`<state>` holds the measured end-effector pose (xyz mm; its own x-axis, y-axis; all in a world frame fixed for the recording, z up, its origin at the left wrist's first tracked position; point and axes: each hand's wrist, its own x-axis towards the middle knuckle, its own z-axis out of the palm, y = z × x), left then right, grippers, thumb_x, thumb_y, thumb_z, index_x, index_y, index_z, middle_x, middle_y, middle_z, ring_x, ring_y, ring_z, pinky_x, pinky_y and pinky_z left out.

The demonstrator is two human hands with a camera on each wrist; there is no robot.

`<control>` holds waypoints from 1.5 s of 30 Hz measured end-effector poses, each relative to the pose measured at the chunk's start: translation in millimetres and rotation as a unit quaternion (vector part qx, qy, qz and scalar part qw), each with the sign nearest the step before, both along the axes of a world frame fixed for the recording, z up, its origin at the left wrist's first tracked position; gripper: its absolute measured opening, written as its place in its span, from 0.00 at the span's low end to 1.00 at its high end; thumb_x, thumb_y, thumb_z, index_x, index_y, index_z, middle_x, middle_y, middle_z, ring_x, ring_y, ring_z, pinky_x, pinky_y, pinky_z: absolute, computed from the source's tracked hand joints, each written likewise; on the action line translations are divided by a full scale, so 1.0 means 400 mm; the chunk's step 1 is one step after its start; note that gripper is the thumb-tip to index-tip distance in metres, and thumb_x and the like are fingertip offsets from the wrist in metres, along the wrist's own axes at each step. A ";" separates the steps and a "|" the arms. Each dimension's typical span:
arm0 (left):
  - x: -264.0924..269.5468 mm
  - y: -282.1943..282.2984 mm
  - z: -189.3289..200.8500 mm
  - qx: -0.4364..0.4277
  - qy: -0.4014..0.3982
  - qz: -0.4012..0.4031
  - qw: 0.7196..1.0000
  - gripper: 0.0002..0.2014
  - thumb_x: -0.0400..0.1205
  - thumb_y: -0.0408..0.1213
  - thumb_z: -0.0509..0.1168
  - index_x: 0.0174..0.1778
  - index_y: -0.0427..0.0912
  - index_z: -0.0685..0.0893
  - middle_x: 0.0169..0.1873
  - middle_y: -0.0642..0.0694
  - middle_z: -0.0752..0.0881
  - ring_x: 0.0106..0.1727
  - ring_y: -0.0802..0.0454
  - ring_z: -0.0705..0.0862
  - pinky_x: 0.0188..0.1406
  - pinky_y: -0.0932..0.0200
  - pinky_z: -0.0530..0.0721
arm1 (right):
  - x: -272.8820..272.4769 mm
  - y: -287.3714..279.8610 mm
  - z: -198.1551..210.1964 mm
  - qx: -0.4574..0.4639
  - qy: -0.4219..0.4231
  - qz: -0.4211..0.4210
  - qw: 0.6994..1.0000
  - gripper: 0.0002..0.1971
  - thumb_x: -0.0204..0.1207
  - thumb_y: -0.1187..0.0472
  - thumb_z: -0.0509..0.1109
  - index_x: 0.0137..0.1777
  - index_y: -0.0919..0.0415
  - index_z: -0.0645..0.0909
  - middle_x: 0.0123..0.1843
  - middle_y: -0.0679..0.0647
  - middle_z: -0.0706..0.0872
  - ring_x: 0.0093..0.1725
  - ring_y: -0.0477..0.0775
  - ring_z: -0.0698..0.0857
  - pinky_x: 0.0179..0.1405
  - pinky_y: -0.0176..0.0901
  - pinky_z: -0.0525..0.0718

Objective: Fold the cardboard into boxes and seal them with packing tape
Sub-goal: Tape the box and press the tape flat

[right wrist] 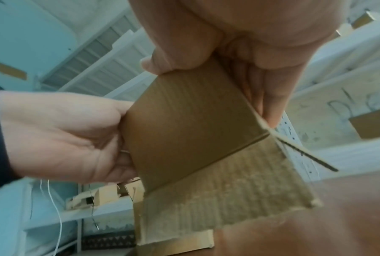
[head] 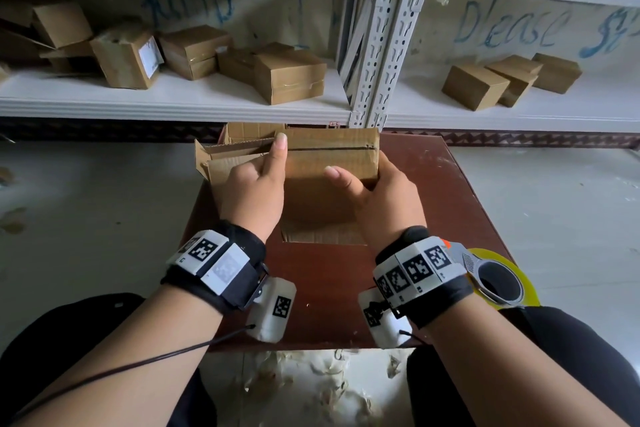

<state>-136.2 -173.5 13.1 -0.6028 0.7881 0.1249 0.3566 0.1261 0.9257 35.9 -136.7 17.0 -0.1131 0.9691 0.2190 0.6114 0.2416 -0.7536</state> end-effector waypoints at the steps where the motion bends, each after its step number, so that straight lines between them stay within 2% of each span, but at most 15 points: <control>1: -0.004 0.001 0.001 0.008 0.011 -0.003 1.000 0.34 0.85 0.71 0.55 0.19 0.51 0.77 0.13 0.53 0.71 0.30 0.41 0.76 0.37 0.50 0.74 | 0.006 -0.002 0.002 0.009 -0.022 -0.002 1.000 0.58 0.52 0.04 0.50 0.70 0.47 0.78 0.48 0.46 0.93 0.52 0.56 0.91 0.50 0.54 0.91; 6: -0.003 -0.003 0.007 0.029 0.078 -0.017 0.996 0.32 0.86 0.66 0.59 0.19 0.53 0.77 0.14 0.54 0.72 0.25 0.49 0.72 0.32 0.54 0.67 | 0.027 -0.013 0.005 0.005 -0.098 -0.014 0.995 0.61 0.56 0.06 0.43 0.80 0.46 0.72 0.49 0.48 0.93 0.52 0.60 0.91 0.48 0.56 0.90; 9: 0.008 -0.008 0.008 0.013 0.090 -0.019 0.996 0.32 0.86 0.66 0.60 0.19 0.50 0.77 0.14 0.53 0.72 0.26 0.48 0.71 0.34 0.54 0.67 | 0.043 -0.020 0.005 0.012 -0.088 -0.007 0.996 0.55 0.62 0.09 0.49 0.79 0.46 0.73 0.49 0.47 0.93 0.52 0.58 0.91 0.48 0.54 0.90; 12: 0.024 -0.016 0.020 0.022 0.095 -0.027 0.995 0.35 0.85 0.64 0.63 0.20 0.42 0.67 0.16 0.50 0.68 0.25 0.47 0.71 0.32 0.53 0.67 | 0.062 -0.036 0.011 0.020 -0.041 0.000 0.999 0.41 0.69 0.17 0.58 0.71 0.44 0.80 0.48 0.45 0.93 0.49 0.54 0.90 0.46 0.47 0.86; 15: 0.030 -0.026 0.035 0.018 0.099 -0.042 0.994 0.34 0.85 0.63 0.64 0.23 0.43 0.64 0.16 0.51 0.66 0.26 0.46 0.69 0.31 0.53 0.64 | 0.073 -0.053 0.019 0.003 0.013 0.012 1.000 0.40 0.68 0.19 0.64 0.70 0.47 0.82 0.48 0.42 0.92 0.50 0.46 0.89 0.46 0.42 0.84; 17: 0.030 -0.027 0.044 0.030 0.101 -0.052 0.993 0.34 0.84 0.62 0.66 0.23 0.41 0.64 0.15 0.51 0.66 0.25 0.46 0.68 0.30 0.52 0.63 | 0.078 -0.060 0.022 -0.022 0.053 0.013 0.998 0.33 0.69 0.23 0.70 0.58 0.50 0.86 0.42 0.42 0.89 0.42 0.40 0.85 0.40 0.35 0.80; 19: 0.032 -0.026 0.054 0.048 0.105 -0.054 0.992 0.33 0.84 0.61 0.67 0.24 0.39 0.66 0.17 0.51 0.66 0.25 0.46 0.68 0.29 0.53 0.63 | 0.078 -0.068 0.029 -0.032 0.070 0.012 0.997 0.23 0.72 0.29 0.74 0.40 0.49 0.79 0.32 0.43 0.81 0.30 0.39 0.76 0.30 0.30 0.71; 20: 0.035 -0.027 0.060 0.050 0.108 -0.052 0.992 0.33 0.85 0.61 0.66 0.25 0.39 0.67 0.18 0.51 0.67 0.25 0.47 0.68 0.28 0.53 0.63 | 0.082 -0.074 0.032 -0.027 0.071 0.011 0.997 0.22 0.74 0.32 0.75 0.37 0.49 0.75 0.30 0.43 0.78 0.28 0.39 0.75 0.28 0.29 0.70; 23: 0.046 -0.033 0.056 0.017 0.153 -0.052 0.987 0.32 0.88 0.60 0.60 0.23 0.41 0.69 0.21 0.48 0.74 0.28 0.48 0.75 0.29 0.52 0.63 | 0.093 -0.082 0.031 -0.017 0.047 0.017 0.999 0.17 0.78 0.36 0.74 0.43 0.47 0.75 0.34 0.41 0.81 0.33 0.30 0.79 0.30 0.23 0.72; 29: 0.040 -0.044 0.040 -0.001 0.187 -0.056 0.981 0.32 0.88 0.60 0.60 0.23 0.42 0.68 0.20 0.47 0.74 0.27 0.48 0.75 0.27 0.54 0.63 | 0.092 -0.087 0.023 -0.032 0.031 0.024 0.999 0.18 0.79 0.37 0.75 0.48 0.49 0.75 0.37 0.39 0.81 0.34 0.32 0.78 0.33 0.19 0.73; 31: 0.046 -0.039 0.044 0.022 0.178 -0.049 0.983 0.31 0.88 0.58 0.61 0.25 0.40 0.68 0.21 0.45 0.74 0.28 0.47 0.75 0.27 0.53 0.64 | 0.087 -0.083 0.026 -0.032 0.043 0.023 0.998 0.20 0.79 0.37 0.75 0.59 0.51 0.80 0.44 0.38 0.84 0.39 0.31 0.80 0.35 0.18 0.74; 34: 0.063 -0.029 0.035 0.022 0.164 -0.048 0.985 0.28 0.88 0.59 0.60 0.32 0.39 0.75 0.28 0.44 0.81 0.37 0.41 0.81 0.32 0.51 0.70 | 0.087 -0.077 0.032 -0.026 0.055 0.006 0.998 0.31 0.75 0.34 0.76 0.68 0.55 0.78 0.51 0.39 0.86 0.47 0.33 0.83 0.37 0.21 0.76; 37: 0.083 -0.030 0.014 0.006 0.161 -0.051 0.986 0.29 0.87 0.65 0.56 0.56 0.40 0.85 0.48 0.44 0.90 0.52 0.41 0.87 0.50 0.47 0.85 | 0.079 -0.072 0.046 -0.049 0.074 -0.034 0.995 0.37 0.72 0.25 0.73 0.65 0.56 0.76 0.53 0.45 0.87 0.50 0.41 0.86 0.45 0.37 0.82; 40: 0.099 -0.031 0.000 0.016 0.150 -0.045 0.988 0.33 0.81 0.74 0.54 0.54 0.44 0.80 0.47 0.48 0.88 0.49 0.43 0.87 0.50 0.44 0.87 | 0.067 -0.067 0.055 -0.057 0.065 -0.076 0.993 0.39 0.68 0.19 0.69 0.57 0.56 0.72 0.49 0.48 0.86 0.46 0.47 0.85 0.45 0.48 0.84; 45: 0.118 -0.037 -0.012 -0.038 0.194 -0.035 0.980 0.43 0.76 0.81 0.50 0.59 0.41 0.74 0.55 0.43 0.84 0.55 0.39 0.85 0.46 0.45 0.86 | 0.043 -0.051 0.043 -0.046 -0.033 -0.104 0.993 0.40 0.67 0.17 0.67 0.54 0.56 0.69 0.41 0.48 0.84 0.39 0.53 0.84 0.34 0.48 0.78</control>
